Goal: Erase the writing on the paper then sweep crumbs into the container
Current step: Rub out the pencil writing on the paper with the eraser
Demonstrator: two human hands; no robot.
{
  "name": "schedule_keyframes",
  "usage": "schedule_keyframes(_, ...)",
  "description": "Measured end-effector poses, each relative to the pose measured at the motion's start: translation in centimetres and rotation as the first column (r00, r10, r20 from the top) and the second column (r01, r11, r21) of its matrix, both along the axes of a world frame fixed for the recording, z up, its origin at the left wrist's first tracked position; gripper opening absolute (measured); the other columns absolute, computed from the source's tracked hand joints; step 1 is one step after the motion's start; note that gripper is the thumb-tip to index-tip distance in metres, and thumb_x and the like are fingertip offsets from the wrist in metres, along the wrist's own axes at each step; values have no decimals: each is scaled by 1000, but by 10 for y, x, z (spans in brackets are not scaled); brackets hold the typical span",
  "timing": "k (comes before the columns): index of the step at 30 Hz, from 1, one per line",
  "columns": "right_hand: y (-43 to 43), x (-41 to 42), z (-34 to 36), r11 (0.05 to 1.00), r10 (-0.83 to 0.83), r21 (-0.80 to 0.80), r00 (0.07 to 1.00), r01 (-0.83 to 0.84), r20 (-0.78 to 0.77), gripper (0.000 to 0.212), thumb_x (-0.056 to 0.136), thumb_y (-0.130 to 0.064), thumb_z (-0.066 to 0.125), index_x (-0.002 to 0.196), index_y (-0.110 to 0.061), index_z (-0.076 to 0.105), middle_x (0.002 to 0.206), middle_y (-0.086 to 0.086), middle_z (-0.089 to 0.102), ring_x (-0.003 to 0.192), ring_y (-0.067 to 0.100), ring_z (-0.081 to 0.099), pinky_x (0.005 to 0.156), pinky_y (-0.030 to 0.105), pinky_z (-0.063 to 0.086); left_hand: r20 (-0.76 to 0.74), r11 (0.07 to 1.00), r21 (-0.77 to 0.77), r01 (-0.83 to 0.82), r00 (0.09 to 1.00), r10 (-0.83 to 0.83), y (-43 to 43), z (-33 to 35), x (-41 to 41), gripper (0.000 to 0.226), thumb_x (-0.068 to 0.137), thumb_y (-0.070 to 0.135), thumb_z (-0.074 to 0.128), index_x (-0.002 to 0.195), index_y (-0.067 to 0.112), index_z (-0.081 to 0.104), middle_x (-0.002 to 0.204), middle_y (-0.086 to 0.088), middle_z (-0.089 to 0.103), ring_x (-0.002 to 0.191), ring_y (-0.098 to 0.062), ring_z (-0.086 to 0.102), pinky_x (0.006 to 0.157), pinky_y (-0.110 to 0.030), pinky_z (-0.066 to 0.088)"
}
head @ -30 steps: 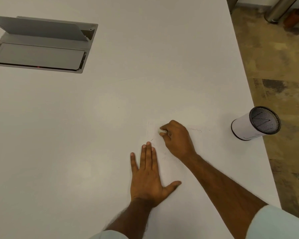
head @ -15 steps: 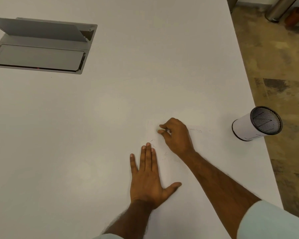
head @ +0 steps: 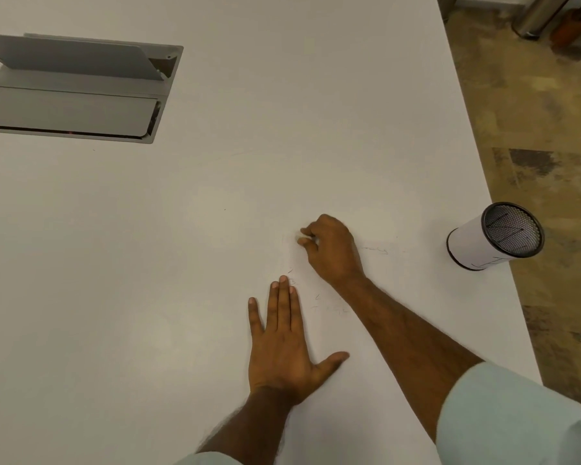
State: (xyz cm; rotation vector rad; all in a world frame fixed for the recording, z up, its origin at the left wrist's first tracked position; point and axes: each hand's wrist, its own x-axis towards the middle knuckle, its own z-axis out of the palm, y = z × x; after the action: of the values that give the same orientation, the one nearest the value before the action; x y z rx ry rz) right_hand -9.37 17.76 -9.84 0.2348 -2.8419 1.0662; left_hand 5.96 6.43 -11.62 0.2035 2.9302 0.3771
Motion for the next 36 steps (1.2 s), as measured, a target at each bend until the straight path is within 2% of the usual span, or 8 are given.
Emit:
schedule_keyframes(7, 21, 11, 9, 976, -139, -156, 986, 151, 89, 15, 80, -16, 76, 92, -9, 71, 88, -4, 66, 74, 2, 57, 72, 20, 51, -6, 1000, 13, 6, 1000, -6, -1, 1, 0, 124, 76, 95, 31, 156, 1, 21, 166, -15, 12, 153, -31, 12, 116, -64, 12)
schedule_keyframes(11, 30, 30, 5, 997, -40, -68, 999, 42, 32, 11, 82, -13, 74, 90, -6, 71, 85, 4, 66, 75, 13, 60, 71, 32, 54, -7, 1000, 7, 7, 1000, -7, -1, 1, 0, 123, 77, 95, 30, 156, 1, 21, 166, -16, 12, 153, -31, 12, 116, -65, 12)
schedule_keyframes(15, 25, -5, 7, 996, -77, -42, 996, 79, 34, 12, 83, -15, 73, 90, -5, 71, 87, 7, 67, 79, 19, 62, 75, 38, 55, -1, 1000, -1, 6, 1000, -6, 0, 0, 0, 123, 76, 96, 31, 156, 3, 22, 166, -14, 14, 153, -32, 13, 116, -64, 12)
schedule_keyframes(19, 33, 2, 12, 972, -159, -162, 985, 168, 70, 14, 80, -14, 76, 91, -8, 72, 86, -1, 67, 70, 5, 56, 73, 22, 52, 4, 1000, -8, 6, 1000, -6, 0, -1, 0, 124, 75, 96, 32, 156, 2, 24, 166, -14, 15, 153, -31, 13, 117, -64, 12)
schedule_keyframes(22, 34, 23, 7, 986, -74, -145, 994, 85, 77, 13, 79, -10, 76, 92, -8, 72, 86, 0, 66, 68, -2, 54, 69, 12, 46, -2, 1000, -19, 12, 1000, -12, 0, 0, 1, 124, 77, 95, 31, 156, 0, 23, 166, -16, 13, 153, -31, 12, 117, -65, 12)
schedule_keyframes(27, 25, 4, 1, 999, -50, -19, 999, 51, 6, 11, 84, -15, 70, 94, -10, 72, 88, 5, 67, 80, 18, 61, 75, 36, 54, -1, 1000, -16, 7, 1000, -7, 0, 0, -1, 123, 75, 96, 31, 156, 2, 25, 165, -15, 16, 152, -33, 16, 116, -64, 11)
schedule_keyframes(32, 26, -1, 7, 979, -143, -140, 988, 149, 53, 15, 83, -16, 73, 96, -9, 71, 92, 1, 68, 79, 11, 60, 77, 31, 55, -12, 1000, -17, 6, 1000, -6, 0, 0, 0, 125, 75, 96, 32, 156, 1, 25, 165, -15, 16, 152, -32, 15, 116, -64, 10)
schedule_keyframes(36, 19, 19, 4, 995, 18, -98, 1000, -16, 23, 11, 82, -11, 72, 93, -9, 71, 87, 1, 66, 79, 15, 59, 74, 34, 52, 2, 1000, -17, 6, 1000, -6, 0, 0, 0, 125, 74, 96, 32, 156, 1, 24, 166, -16, 14, 153, -32, 13, 117, -64, 10)
